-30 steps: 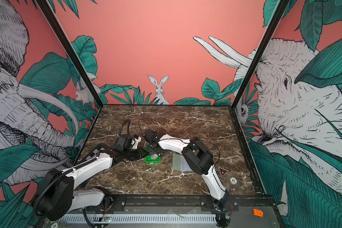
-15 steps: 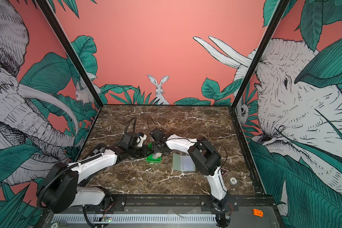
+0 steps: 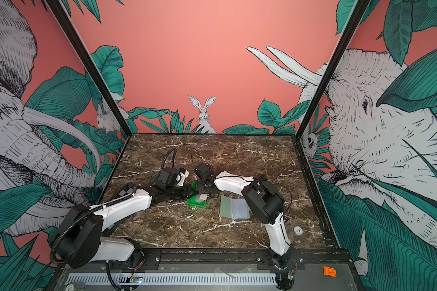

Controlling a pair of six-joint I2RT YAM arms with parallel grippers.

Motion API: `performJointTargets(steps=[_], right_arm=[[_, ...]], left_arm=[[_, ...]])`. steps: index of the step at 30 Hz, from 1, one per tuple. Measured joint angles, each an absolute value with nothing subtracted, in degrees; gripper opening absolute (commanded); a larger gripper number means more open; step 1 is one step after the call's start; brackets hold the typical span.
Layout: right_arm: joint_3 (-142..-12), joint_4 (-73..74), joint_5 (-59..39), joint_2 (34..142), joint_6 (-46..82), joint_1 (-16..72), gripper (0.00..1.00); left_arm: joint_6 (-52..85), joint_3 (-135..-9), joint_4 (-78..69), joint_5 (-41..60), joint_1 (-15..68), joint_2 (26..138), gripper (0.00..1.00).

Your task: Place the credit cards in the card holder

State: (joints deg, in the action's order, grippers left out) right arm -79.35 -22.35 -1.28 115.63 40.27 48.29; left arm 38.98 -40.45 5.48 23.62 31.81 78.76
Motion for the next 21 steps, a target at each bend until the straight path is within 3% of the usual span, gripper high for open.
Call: performJointTargets(steps=[14,21], right_arm=[[-76.1,-18.5,-8.9,113.5,42.1,47.1,0.73],[-76.1,-18.2,-11.2,113.2,42.7,47.1,0.71]], left_arm=[[37.3,-39.9,6.3,21.9,31.7,75.7,0.06],[36.8,-38.3,7.4,20.2,31.4,75.4,0.12]])
